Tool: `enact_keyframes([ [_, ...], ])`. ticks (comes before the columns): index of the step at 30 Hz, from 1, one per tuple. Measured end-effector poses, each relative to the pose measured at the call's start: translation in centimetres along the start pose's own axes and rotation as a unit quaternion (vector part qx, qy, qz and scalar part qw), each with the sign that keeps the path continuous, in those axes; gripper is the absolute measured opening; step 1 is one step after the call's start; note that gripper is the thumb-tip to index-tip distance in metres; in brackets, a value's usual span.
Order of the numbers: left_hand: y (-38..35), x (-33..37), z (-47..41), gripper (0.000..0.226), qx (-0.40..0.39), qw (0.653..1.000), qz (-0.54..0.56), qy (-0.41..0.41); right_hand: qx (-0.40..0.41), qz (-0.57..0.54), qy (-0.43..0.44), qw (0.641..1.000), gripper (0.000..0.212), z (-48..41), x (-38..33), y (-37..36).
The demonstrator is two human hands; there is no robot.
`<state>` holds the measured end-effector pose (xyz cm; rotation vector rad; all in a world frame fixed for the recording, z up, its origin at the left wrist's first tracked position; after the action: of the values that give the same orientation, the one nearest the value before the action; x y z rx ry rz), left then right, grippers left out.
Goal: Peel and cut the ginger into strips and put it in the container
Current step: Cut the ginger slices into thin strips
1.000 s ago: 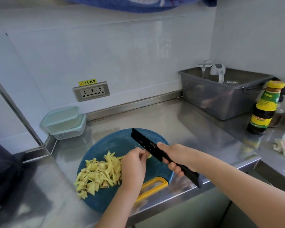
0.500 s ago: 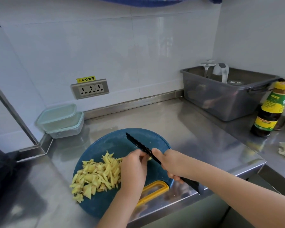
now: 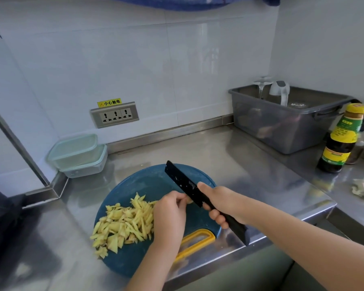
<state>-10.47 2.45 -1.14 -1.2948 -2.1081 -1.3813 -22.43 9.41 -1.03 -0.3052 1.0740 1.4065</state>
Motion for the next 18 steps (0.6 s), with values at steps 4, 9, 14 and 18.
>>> enact_keyframes([
  [4, 0.0, -0.1, -0.1, 0.005, 0.001, 1.0, -0.003, 0.008, 0.005, 0.018, 0.038, 0.999, 0.054, 0.8, 0.0, 0.1],
  [9, 0.0, -0.1, -0.1, 0.005, -0.001, 1.0, -0.002, 0.013, -0.005, 0.041, 0.061, 0.997, 0.054, 1.2, -0.4, 0.2],
  [14, 0.0, -0.2, -0.1, 0.008, -0.001, 1.0, -0.008, 0.005, 0.015, 0.099, 0.053, 0.994, 0.056, 1.2, -0.7, -0.1],
  [18, -0.1, -0.1, 0.0, 0.005, 0.003, 1.0, -0.005, -0.001, 0.027, 0.175, 0.035, 0.984, 0.054, 0.9, -1.1, -0.6],
])
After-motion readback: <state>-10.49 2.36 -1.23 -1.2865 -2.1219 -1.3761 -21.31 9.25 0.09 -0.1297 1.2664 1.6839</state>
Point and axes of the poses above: each hand's wrist, its own z-axis away from the middle knuckle, its own y-axis out of the back of the hand, x = y × z, the point moved 6 cm from there along -z, towards the middle knuckle, and after that the axes turned 9 degrees about x, right-handed, at the moved point
